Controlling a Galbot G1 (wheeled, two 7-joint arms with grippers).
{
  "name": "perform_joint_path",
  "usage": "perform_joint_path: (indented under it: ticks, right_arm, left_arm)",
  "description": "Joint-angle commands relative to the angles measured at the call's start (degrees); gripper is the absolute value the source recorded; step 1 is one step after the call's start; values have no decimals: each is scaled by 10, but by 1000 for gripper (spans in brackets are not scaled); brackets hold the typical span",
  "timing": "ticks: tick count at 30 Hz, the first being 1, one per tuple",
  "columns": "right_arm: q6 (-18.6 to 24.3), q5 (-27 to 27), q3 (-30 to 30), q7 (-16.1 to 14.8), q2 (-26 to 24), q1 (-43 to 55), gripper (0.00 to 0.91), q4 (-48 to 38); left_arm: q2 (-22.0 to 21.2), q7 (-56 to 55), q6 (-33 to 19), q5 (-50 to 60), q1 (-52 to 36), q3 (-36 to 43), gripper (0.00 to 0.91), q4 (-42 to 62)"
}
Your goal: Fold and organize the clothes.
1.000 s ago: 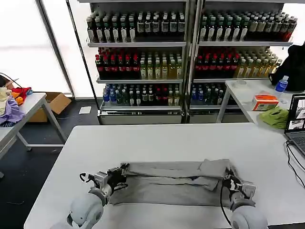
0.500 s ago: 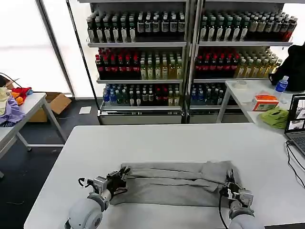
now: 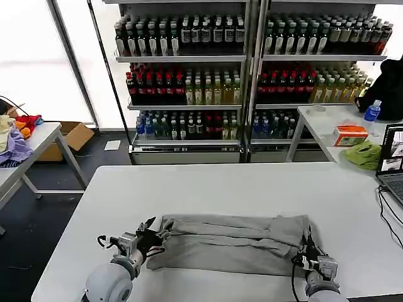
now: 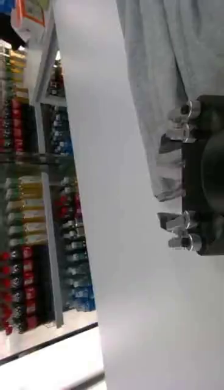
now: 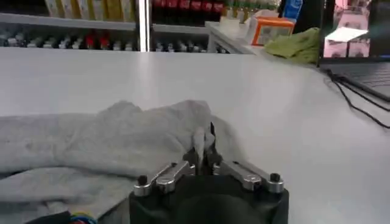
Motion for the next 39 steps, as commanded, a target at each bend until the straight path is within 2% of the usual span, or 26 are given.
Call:
perform_joint_path:
  ticks: [1, 5, 14, 22, 25, 28, 29, 30, 31, 34, 39]
  right_arm:
    - [0, 16, 73, 8, -7, -34, 907, 120]
    - [-2, 23, 95, 13, -8, -25, 907, 138]
    - [-10, 21, 75, 14, -11, -1, 907, 135]
    - [-5, 15, 65, 10, -9, 1, 907, 123]
    - [-3, 15, 64, 8, -12, 2, 907, 121]
    - [-3, 17, 66, 8, -15, 5, 907, 119]
    - [-3, 17, 66, 8, -16, 7, 907, 118]
    - [-4, 18, 67, 8, -18, 9, 907, 119]
    - [-5, 18, 67, 7, -20, 10, 907, 119]
    - [-8, 18, 62, 8, -29, 13, 907, 122]
    - [-14, 20, 61, 10, -32, 24, 907, 120]
  left_arm:
    - [-10, -11, 5, 7, 35, -21, 907, -40]
    - [-27, -20, 8, 3, 42, -30, 907, -35]
    - [-77, -35, 7, -19, 39, -29, 907, -11]
    - [-99, -32, 1, -24, 31, -31, 907, 10]
    - [-102, -30, 0, -21, 30, -27, 675, 19]
    - [-103, -26, 0, -15, 32, -23, 504, 25]
    - [-103, -24, 1, -13, 34, -21, 191, 25]
    - [-102, -23, 1, -12, 37, -19, 71, 26]
    - [-102, -22, 1, -11, 39, -18, 30, 26]
    - [-99, -20, 4, -3, 49, -14, 0, 23]
    - [-100, -16, 5, 2, 57, -13, 0, 23]
